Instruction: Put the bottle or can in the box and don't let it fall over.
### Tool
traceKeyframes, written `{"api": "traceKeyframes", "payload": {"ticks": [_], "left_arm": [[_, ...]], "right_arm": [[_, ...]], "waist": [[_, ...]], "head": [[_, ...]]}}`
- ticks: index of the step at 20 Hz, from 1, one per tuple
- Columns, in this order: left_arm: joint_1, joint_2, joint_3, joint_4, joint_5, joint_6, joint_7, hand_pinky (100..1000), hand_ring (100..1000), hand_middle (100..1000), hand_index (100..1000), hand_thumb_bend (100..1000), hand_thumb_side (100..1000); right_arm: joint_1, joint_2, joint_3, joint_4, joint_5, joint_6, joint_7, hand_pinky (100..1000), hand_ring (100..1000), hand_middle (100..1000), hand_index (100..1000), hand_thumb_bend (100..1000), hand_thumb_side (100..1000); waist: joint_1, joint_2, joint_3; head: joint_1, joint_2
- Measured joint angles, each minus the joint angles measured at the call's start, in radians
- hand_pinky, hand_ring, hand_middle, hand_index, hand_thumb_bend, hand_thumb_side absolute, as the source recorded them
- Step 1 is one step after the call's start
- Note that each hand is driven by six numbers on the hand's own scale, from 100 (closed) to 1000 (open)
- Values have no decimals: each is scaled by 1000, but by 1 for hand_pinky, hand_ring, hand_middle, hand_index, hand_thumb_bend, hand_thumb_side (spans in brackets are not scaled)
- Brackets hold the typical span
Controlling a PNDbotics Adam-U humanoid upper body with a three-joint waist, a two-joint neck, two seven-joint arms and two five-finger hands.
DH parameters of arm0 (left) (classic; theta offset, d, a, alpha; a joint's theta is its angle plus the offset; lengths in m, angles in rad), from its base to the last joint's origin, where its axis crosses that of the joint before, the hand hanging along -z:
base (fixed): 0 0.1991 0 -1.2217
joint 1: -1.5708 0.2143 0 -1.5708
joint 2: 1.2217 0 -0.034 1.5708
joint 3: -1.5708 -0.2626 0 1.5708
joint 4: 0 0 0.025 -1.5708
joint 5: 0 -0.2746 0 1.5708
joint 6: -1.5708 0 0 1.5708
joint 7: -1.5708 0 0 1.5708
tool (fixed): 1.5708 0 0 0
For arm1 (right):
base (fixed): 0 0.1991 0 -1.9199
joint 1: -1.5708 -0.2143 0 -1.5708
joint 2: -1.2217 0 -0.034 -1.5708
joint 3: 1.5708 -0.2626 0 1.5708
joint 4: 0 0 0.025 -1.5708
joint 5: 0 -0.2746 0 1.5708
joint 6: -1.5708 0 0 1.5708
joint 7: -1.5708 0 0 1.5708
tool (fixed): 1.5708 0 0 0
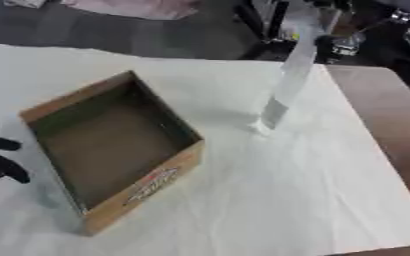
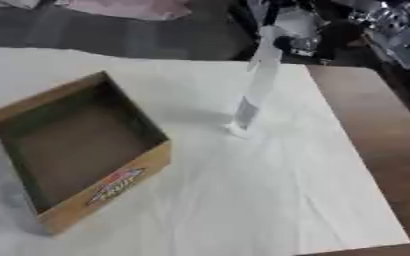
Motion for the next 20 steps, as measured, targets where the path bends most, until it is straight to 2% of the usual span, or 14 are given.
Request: {"api": "traceKeyframes", "payload": {"ticks": [20], "left_arm": [[-4, -8, -1, 0, -18, 4, -5, 523, 521, 670, 904, 154, 791]], "right_arm": [[13, 15, 18, 9, 7, 6, 6, 997, 1000, 1000, 929, 341, 284]], "waist": [[-1, 21, 10]], "head": [[-10, -6]]}}
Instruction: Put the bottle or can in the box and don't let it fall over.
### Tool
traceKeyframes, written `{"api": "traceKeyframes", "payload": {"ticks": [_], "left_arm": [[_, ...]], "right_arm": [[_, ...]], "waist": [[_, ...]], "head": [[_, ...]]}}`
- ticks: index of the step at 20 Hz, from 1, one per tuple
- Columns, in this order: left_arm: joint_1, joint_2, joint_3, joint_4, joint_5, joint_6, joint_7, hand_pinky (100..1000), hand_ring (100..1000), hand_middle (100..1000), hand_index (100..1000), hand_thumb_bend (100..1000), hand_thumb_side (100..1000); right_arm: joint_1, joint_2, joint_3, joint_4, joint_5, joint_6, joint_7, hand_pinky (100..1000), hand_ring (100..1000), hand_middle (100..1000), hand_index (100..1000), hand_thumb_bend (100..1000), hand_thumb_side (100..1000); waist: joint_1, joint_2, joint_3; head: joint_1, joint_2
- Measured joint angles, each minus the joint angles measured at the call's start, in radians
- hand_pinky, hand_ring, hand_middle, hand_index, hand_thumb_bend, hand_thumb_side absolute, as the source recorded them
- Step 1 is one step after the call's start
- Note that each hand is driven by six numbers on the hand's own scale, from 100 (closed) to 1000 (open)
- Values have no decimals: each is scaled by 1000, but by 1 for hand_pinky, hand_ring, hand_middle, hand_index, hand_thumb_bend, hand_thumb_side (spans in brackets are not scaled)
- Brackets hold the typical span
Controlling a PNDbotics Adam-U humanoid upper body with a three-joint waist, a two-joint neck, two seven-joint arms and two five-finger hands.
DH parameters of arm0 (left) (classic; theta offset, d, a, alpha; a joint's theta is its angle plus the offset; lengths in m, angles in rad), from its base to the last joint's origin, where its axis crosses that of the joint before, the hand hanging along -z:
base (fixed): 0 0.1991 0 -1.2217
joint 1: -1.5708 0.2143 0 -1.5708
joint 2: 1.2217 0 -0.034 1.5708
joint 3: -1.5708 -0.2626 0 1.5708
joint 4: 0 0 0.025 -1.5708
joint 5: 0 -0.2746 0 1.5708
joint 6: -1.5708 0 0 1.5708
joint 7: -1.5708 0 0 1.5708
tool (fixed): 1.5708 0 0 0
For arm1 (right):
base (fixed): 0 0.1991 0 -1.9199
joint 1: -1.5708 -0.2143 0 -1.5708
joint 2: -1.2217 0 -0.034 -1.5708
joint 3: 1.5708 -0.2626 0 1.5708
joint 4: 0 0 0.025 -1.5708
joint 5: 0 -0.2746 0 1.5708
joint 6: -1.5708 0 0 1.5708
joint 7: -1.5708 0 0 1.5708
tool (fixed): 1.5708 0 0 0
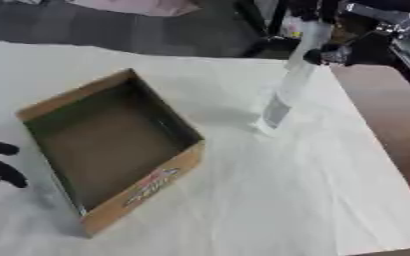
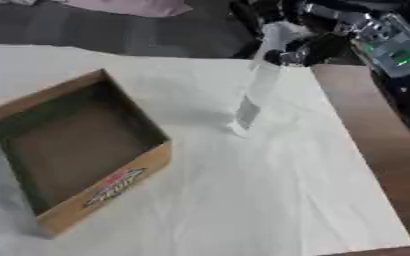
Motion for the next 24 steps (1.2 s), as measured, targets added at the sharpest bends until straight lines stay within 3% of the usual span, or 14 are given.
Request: {"api": "traceKeyframes", "payload": {"ticks": [8, 14, 24], "left_arm": [[-2, -2, -2, 0, -1, 3, -5, 524, 520, 669, 904, 156, 792], [-3, -2, -2, 0, -4, 5, -7, 524, 520, 668, 904, 157, 792], [-6, -2, -2, 0, -7, 8, -13, 525, 519, 661, 903, 156, 793]], "right_arm": [[5, 7, 27, -1, 1, 0, 0, 973, 1000, 1000, 877, 361, 234], [5, 8, 30, 0, 20, -6, -6, 926, 1000, 1000, 839, 360, 100], [4, 16, 11, 24, 46, -17, -17, 869, 963, 1000, 761, 205, 100]], "waist": [[0, 0, 2], [-5, 2, 5], [-5, 6, 7]], "head": [[-3, 0], [-3, -4], [-8, -8]]}}
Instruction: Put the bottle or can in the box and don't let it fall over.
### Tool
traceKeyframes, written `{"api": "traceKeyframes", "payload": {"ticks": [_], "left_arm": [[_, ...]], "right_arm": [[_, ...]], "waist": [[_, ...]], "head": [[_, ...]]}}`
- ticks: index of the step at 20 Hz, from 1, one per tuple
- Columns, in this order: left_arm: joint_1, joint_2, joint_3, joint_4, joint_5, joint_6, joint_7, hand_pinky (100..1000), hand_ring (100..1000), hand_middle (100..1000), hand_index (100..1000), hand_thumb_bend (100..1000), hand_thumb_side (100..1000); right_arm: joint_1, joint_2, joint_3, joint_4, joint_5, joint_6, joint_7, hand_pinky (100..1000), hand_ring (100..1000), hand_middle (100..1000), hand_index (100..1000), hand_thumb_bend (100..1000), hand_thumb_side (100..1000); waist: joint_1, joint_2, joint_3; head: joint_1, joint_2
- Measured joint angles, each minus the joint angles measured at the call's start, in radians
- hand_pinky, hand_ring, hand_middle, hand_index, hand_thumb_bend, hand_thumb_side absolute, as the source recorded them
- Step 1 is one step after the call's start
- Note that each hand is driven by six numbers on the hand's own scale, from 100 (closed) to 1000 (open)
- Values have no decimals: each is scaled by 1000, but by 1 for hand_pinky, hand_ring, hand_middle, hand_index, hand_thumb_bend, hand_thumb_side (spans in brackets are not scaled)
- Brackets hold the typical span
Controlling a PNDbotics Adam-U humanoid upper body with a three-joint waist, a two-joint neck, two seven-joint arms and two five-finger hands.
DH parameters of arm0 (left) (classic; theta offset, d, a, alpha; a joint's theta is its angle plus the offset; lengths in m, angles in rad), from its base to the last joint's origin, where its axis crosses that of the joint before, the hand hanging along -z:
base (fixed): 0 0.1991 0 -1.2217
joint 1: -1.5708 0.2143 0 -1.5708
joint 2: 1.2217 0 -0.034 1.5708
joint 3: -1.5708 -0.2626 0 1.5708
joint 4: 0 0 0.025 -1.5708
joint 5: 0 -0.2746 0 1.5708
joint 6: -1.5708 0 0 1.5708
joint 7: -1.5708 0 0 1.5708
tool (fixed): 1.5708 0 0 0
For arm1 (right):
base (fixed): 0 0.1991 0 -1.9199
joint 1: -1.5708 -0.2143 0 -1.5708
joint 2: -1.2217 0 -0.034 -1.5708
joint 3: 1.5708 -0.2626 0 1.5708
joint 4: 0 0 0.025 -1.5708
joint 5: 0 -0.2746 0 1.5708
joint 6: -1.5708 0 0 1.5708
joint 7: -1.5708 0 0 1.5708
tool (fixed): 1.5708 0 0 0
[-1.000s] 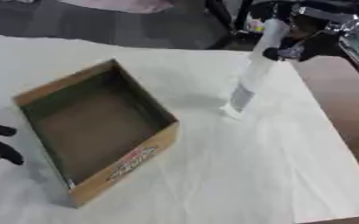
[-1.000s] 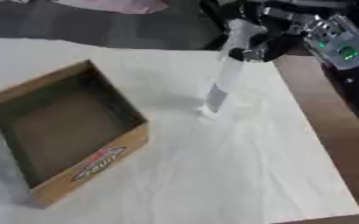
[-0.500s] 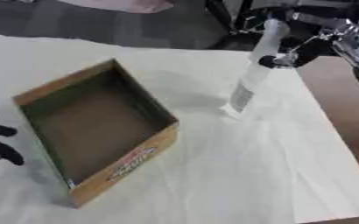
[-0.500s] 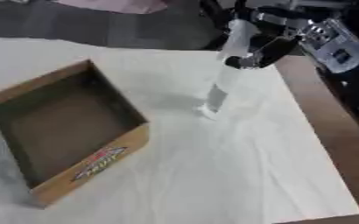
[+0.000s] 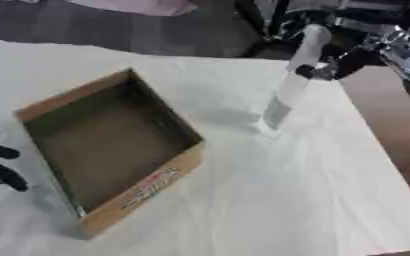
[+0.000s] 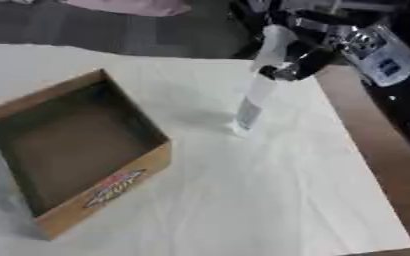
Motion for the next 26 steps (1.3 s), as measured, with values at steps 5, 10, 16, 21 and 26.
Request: {"api": "traceKeyframes", "payload": {"ticks": [5, 10, 16, 21, 26], "left_arm": [[0, 0, 0, 0, -1, 1, -4, 525, 518, 653, 901, 156, 793], [-1, -7, 0, 0, -1, 0, -7, 526, 517, 646, 899, 156, 793], [-1, -8, 0, 0, -2, 4, -11, 527, 516, 642, 898, 156, 792], [-1, -8, 0, 0, -2, 4, -12, 529, 515, 638, 896, 154, 791], [-1, -8, 0, 0, -2, 3, -19, 526, 513, 635, 896, 151, 789]], "right_arm": [[0, 1, -5, 4, 0, 4, 4, 888, 906, 952, 713, 216, 100], [0, 2, -6, 6, 0, 5, 5, 860, 843, 890, 654, 201, 100], [-1, 7, -10, 7, -2, 8, 8, 660, 704, 761, 518, 232, 100], [-1, 10, -21, 9, -2, 11, 11, 523, 634, 696, 415, 356, 100], [-4, 15, -37, 23, -6, 22, 22, 155, 553, 609, 335, 369, 100]], "waist": [[0, 3, 1], [0, 5, 3], [-1, 6, 3], [-1, 6, 4], [-1, 6, 4]], "head": [[-2, 0], [-3, 0], [-3, 0], [-3, 0], [-3, -1]]}}
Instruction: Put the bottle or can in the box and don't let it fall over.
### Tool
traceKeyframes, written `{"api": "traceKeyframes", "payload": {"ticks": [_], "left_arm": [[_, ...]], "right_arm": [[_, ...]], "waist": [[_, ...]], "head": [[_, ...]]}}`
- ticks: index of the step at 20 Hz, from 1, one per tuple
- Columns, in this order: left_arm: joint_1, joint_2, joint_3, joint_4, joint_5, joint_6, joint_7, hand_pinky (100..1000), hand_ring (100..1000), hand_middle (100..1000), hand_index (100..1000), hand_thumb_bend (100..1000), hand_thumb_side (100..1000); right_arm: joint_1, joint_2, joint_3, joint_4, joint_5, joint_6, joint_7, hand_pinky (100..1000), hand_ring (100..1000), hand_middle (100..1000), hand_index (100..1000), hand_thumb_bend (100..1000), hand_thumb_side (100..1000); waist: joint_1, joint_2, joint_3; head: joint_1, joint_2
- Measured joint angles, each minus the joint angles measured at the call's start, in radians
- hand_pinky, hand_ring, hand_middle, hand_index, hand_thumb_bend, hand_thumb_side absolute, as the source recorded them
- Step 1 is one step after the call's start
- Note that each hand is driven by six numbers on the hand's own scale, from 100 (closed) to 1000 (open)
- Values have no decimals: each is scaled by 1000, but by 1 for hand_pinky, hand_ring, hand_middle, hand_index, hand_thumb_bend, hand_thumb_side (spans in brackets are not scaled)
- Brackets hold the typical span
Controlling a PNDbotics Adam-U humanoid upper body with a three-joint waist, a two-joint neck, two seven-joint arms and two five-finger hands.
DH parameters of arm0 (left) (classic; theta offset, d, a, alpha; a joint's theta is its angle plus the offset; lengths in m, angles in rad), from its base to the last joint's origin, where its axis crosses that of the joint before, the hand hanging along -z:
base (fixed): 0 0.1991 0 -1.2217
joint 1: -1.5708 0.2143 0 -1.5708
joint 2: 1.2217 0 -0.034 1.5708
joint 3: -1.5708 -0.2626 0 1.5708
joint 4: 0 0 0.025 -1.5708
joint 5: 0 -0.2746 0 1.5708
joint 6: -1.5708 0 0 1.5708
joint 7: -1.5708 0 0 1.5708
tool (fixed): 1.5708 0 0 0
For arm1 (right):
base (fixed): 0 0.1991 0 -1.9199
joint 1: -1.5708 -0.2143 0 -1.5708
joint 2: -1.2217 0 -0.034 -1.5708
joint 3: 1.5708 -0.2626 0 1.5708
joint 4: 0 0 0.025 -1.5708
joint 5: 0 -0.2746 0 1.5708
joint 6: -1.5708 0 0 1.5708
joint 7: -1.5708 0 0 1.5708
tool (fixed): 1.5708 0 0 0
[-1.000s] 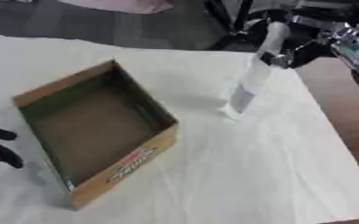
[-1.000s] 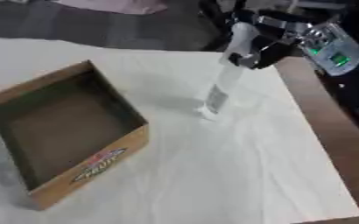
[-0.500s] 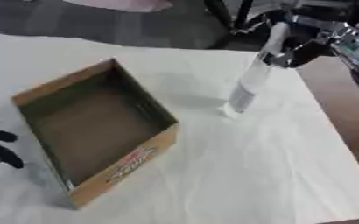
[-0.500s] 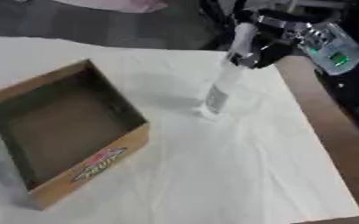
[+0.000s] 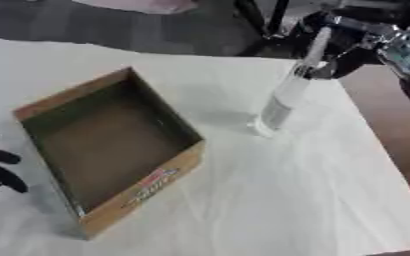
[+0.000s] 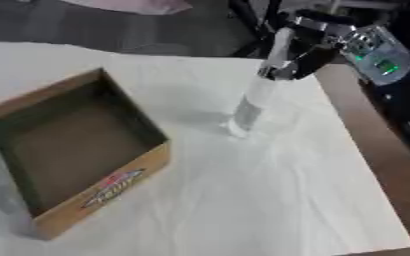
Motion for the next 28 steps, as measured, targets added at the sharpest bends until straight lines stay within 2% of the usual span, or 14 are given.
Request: {"api": "traceKeyframes", "payload": {"ticks": [4, 13, 17, 28], "left_arm": [[0, 0, 0, 0, 0, 0, -6, 526, 513, 634, 895, 153, 789], [0, 0, 0, 0, 0, 0, -10, 527, 512, 631, 893, 150, 785], [0, 0, 0, 0, 0, 1, -10, 525, 510, 630, 893, 149, 781], [2, 0, 1, 0, 9, 6, -13, 524, 511, 627, 893, 150, 775]], "right_arm": [[-4, 2, 0, 2, 0, 5, 5, 101, 505, 552, 283, 375, 100], [-16, 3, -19, 24, 35, 14, 14, 100, 470, 510, 246, 397, 100], [-27, 9, -32, 36, 49, 17, 17, 100, 463, 503, 241, 405, 138], [-58, 20, -67, 65, 90, 19, 19, 100, 456, 499, 237, 416, 202]], "waist": [[0, 0, 0], [0, 0, -2], [-1, -1, -2], [-12, -28, -3]], "head": [[0, 0], [0, 0], [0, 2], [0, 10]]}}
